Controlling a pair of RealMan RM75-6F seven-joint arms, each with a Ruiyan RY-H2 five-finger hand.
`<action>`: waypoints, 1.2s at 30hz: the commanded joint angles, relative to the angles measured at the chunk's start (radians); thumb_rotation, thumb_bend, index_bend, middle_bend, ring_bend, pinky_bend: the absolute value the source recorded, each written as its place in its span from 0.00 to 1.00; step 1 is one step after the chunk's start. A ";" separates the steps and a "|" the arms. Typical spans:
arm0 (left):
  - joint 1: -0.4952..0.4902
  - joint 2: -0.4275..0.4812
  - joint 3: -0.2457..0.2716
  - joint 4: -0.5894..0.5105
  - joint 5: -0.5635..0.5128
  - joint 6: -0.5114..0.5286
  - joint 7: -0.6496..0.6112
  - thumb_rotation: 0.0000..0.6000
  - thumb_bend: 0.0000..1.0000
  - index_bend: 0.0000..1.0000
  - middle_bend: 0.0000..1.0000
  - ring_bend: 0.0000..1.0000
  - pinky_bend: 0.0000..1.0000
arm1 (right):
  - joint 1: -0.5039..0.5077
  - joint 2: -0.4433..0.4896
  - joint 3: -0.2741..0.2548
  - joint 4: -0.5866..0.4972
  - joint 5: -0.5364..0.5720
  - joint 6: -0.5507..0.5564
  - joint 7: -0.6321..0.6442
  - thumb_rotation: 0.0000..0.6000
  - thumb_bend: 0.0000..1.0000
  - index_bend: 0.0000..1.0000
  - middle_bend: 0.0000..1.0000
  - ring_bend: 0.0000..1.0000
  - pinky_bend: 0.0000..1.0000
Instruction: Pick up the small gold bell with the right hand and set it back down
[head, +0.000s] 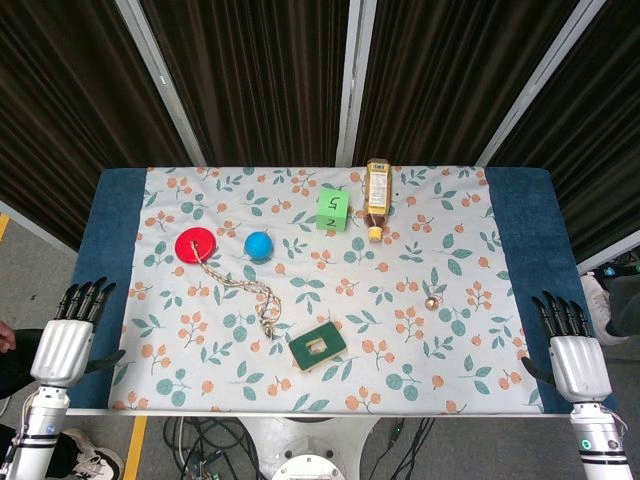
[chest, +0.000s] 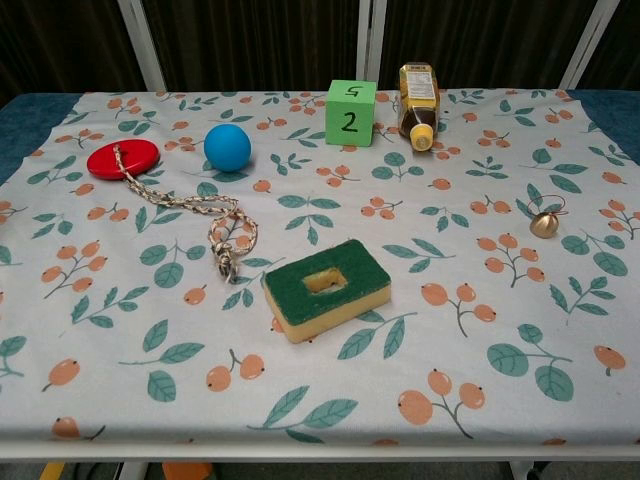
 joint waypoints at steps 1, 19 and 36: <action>0.000 0.000 0.000 -0.002 0.000 -0.001 0.001 1.00 0.00 0.00 0.00 0.00 0.01 | 0.000 0.000 0.000 0.000 0.000 -0.001 -0.001 1.00 0.09 0.00 0.00 0.00 0.00; 0.002 0.001 0.003 0.012 -0.003 -0.003 -0.015 1.00 0.00 0.00 0.00 0.00 0.01 | 0.101 0.045 0.017 -0.068 0.004 -0.148 -0.041 1.00 0.09 0.00 0.00 0.00 0.00; 0.004 0.000 0.004 0.022 -0.021 -0.017 -0.016 1.00 0.00 0.00 0.00 0.00 0.01 | 0.409 0.031 0.116 -0.143 0.140 -0.533 -0.284 1.00 0.10 0.10 0.00 0.00 0.00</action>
